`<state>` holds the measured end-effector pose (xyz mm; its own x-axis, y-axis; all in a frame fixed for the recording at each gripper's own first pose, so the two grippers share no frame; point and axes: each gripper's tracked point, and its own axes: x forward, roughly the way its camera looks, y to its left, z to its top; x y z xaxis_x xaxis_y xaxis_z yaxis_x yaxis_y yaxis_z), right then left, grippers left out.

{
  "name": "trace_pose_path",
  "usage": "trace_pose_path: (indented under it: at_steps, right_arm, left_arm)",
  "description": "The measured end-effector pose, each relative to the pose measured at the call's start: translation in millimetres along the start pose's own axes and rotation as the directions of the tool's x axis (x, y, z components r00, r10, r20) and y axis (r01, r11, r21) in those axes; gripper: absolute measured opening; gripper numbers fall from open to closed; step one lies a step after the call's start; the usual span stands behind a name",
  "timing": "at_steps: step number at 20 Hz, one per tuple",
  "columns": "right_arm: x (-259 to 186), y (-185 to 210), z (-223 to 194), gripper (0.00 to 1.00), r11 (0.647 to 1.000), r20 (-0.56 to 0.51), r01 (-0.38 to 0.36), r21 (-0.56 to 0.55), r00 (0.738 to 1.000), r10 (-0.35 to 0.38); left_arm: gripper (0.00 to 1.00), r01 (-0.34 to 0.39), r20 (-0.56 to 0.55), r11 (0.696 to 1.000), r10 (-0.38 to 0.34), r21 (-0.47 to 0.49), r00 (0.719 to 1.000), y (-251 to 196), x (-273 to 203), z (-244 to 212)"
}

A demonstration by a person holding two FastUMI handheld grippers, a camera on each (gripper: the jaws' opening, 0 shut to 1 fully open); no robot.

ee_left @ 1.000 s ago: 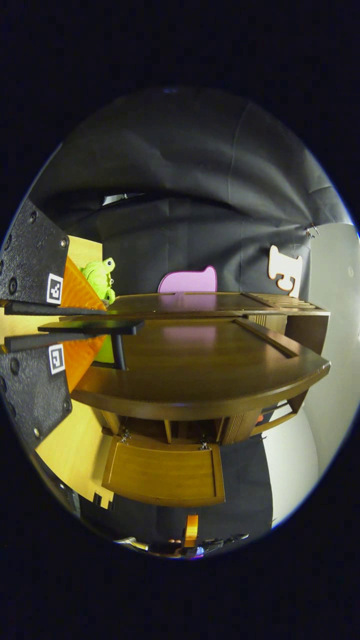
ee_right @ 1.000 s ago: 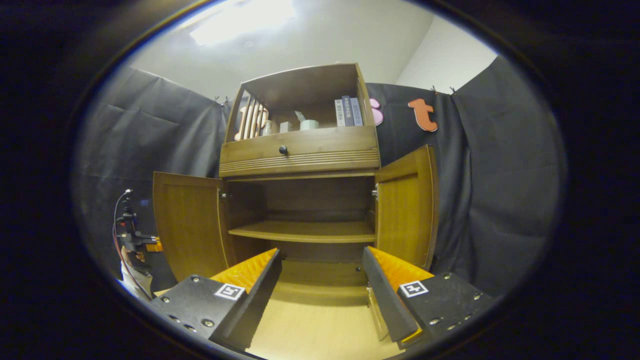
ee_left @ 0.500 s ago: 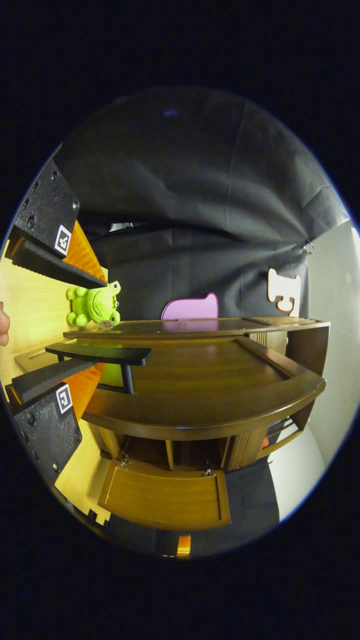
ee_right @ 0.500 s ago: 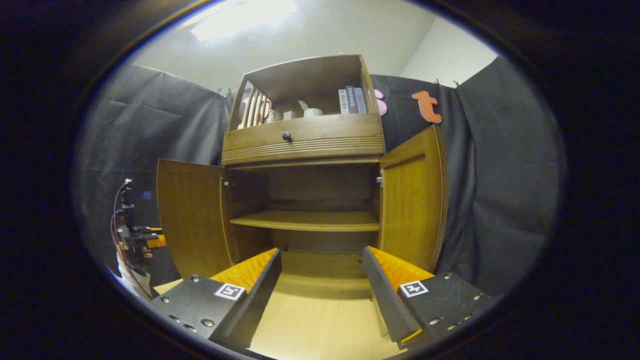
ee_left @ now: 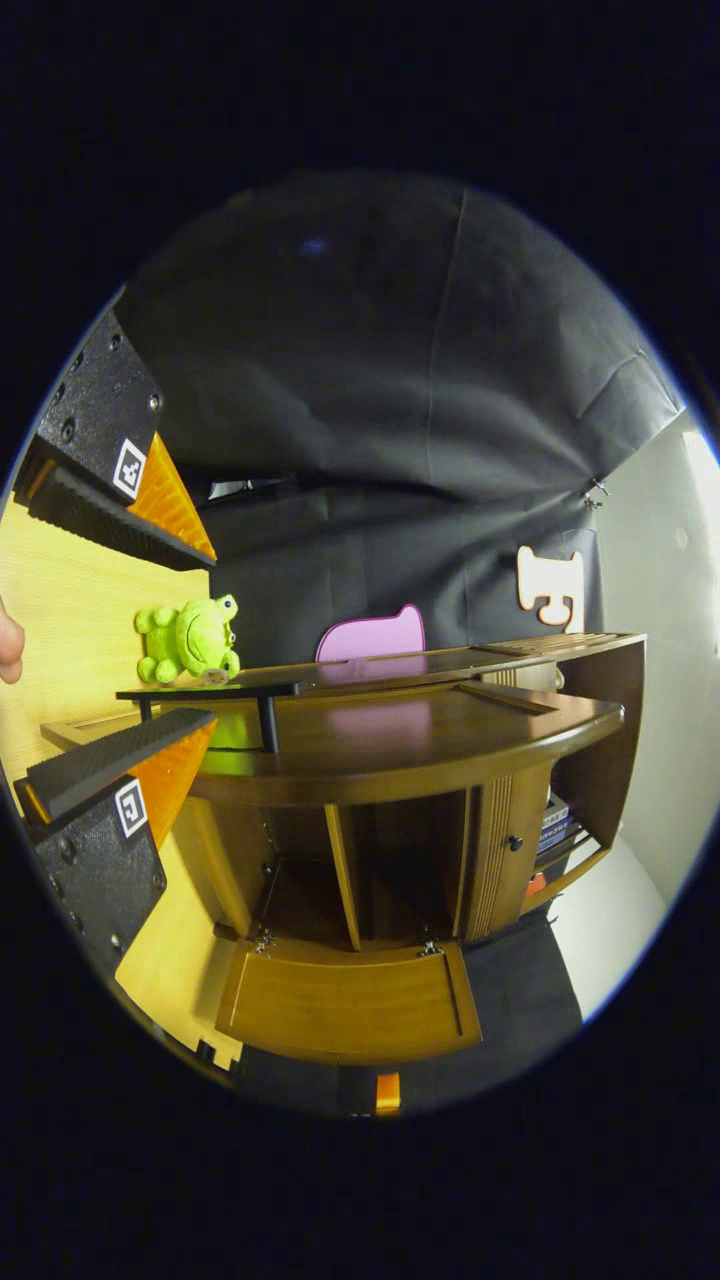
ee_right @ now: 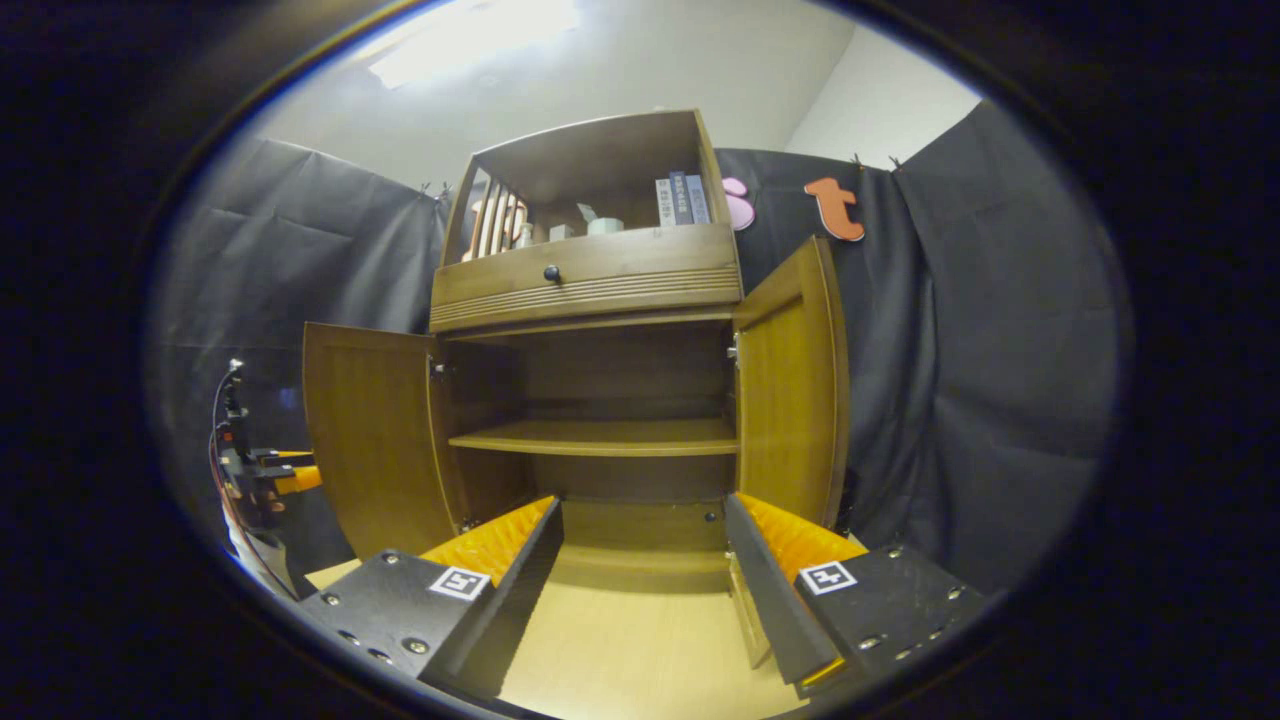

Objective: Open the right door of the double-door shoe cabinet with the right hand, and open the left door with the left hand.

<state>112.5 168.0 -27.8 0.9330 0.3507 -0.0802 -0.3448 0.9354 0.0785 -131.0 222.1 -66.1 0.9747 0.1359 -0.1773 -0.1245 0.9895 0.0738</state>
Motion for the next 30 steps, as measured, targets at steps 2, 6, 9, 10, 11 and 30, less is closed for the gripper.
trace_pose_path:
  at_steps: [2,6,9,10,11,30]
  right_arm:
    - [-3.3,2.4,5.6,0.94,1.000,0.007,-0.003,0.003,1.000,0.003]
    - [-9.3,11.2,8.4,0.97,1.000,0.007,-0.021,-0.023,1.000,0.021]
    - [-12.4,14.1,0.2,0.97,0.999,-0.019,-0.026,-0.044,1.000,0.025]
    - [-13.0,15.8,-4.0,0.96,0.999,-0.030,-0.026,-0.045,0.999,0.024]
    - [-15.3,18.2,-5.2,0.97,0.999,-0.036,-0.032,-0.043,0.999,0.030]
    - [-14.7,-11.8,7.3,0.97,1.000,0.069,0.006,0.024,0.998,-0.008]
  left_arm:
    - [0.87,-0.013,-0.014,1.000,0.013,-0.007,1.000,-0.2,-8.8,-1.9]
    - [0.89,-0.095,0.014,0.995,0.096,-0.037,0.995,8.5,-24.7,12.9]
    - [0.87,-0.100,0.074,0.993,0.105,-0.061,0.992,-2.2,-40.1,41.4]
    - [0.87,-0.098,0.097,0.993,0.104,-0.068,0.990,-8.1,-44.4,52.8]
    - [0.87,-0.089,0.110,0.994,0.096,-0.068,0.989,-15.9,-47.9,62.1]
    - [0.96,0.190,0.208,0.971,-0.159,-0.142,0.965,-282.2,-1.6,134.9]
